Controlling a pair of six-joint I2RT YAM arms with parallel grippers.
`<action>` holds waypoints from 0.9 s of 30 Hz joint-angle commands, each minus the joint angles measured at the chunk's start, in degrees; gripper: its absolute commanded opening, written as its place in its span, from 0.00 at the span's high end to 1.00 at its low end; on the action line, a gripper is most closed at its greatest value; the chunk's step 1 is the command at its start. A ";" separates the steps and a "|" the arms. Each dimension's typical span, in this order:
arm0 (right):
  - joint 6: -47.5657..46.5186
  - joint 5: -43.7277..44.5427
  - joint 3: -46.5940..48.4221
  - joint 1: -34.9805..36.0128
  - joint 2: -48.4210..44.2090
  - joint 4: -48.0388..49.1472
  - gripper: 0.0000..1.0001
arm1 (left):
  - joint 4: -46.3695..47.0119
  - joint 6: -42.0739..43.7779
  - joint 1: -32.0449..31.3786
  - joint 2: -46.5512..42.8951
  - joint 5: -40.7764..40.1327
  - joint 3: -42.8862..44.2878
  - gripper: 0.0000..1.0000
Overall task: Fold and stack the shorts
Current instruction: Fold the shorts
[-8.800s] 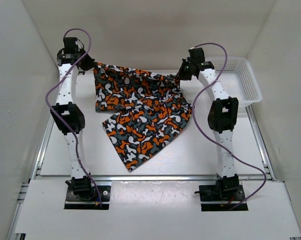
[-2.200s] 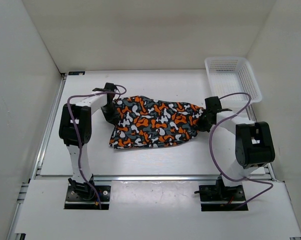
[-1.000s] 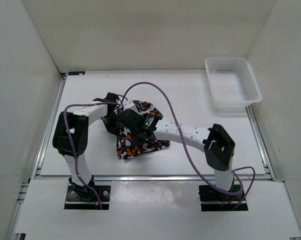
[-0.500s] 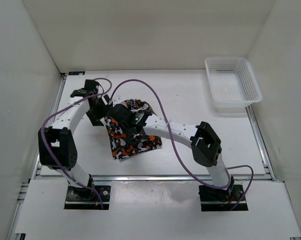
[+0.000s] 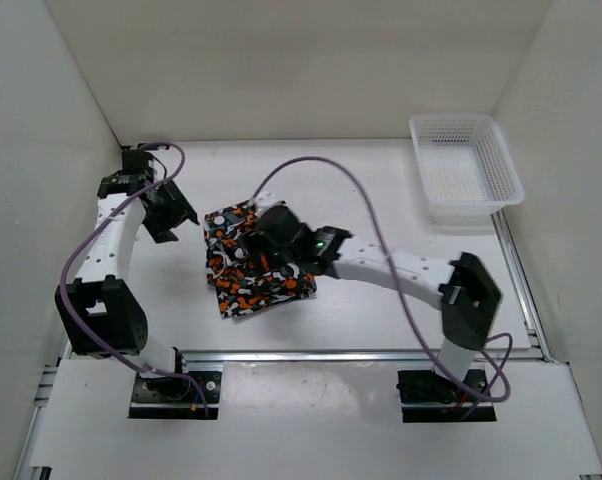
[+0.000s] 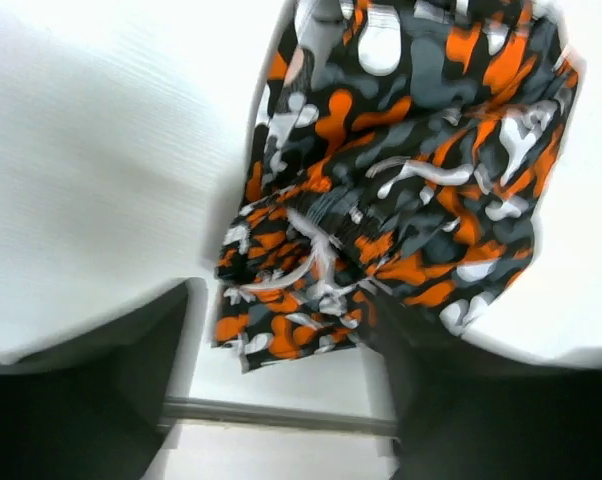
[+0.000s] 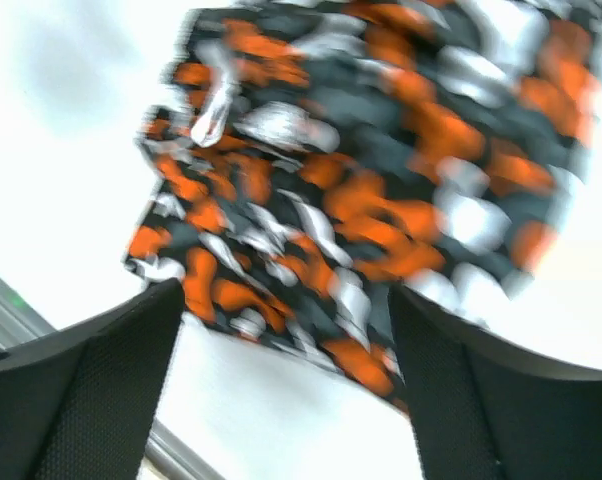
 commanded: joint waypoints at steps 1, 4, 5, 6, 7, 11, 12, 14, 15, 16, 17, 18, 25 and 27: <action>4.87 1.11 -7.60 -5.90 -10.01 6.29 0.24 | -0.92 4.10 -3.85 -3.28 -0.74 -0.06 0.34; 9.71 1.11 -14.98 -11.44 -14.59 3.57 0.46 | 0.48 4.11 -7.81 -3.90 -0.74 -3.40 0.76; 11.12 0.59 -17.96 -13.80 -16.51 3.56 0.46 | 2.32 4.11 -8.78 -4.51 0.39 -6.29 0.84; 11.13 0.58 -19.21 -14.69 -17.40 2.86 0.46 | 3.20 4.11 -9.92 -4.52 1.27 -7.53 0.86; 11.83 -0.12 -20.26 -15.92 -18.89 2.24 0.43 | 4.00 4.11 -12.46 -4.52 1.80 -9.11 0.88; 12.35 0.58 -22.30 -17.16 -20.75 -0.04 0.41 | 5.24 4.64 -19.66 -2.06 0.59 -9.13 0.44; 12.36 0.58 -22.82 -17.16 -20.75 -0.05 0.41 | 5.24 4.64 -20.82 -0.84 -0.81 -8.61 0.20; 12.36 0.58 -22.82 -17.16 -21.28 -0.57 0.41 | 6.02 4.64 -23.37 0.57 -1.35 -8.60 0.11; 12.36 0.58 -22.82 -17.77 -21.28 -0.58 0.41 | 6.03 4.64 -23.90 2.23 -2.40 -7.90 0.11; 12.36 0.58 -22.82 -17.78 -21.28 -0.58 0.39 | 6.72 4.64 -23.91 3.12 -3.19 -7.90 0.18; 12.36 0.58 -22.82 -17.78 -21.28 -0.58 0.39 | 6.73 4.64 -24.78 4.09 -3.98 -7.03 0.24; 12.36 0.58 -22.82 -17.78 -21.80 -0.58 0.39 | 7.60 4.12 -25.40 5.75 -3.99 -6.32 0.27; 12.36 0.58 -24.05 -18.31 -22.95 -1.10 0.39 | 9.18 3.50 -26.46 14.01 -10.40 -2.45 0.30; 12.36 0.58 -24.05 -18.83 -23.48 -1.10 0.39 | 9.89 3.50 -26.46 15.16 -12.07 -1.66 0.29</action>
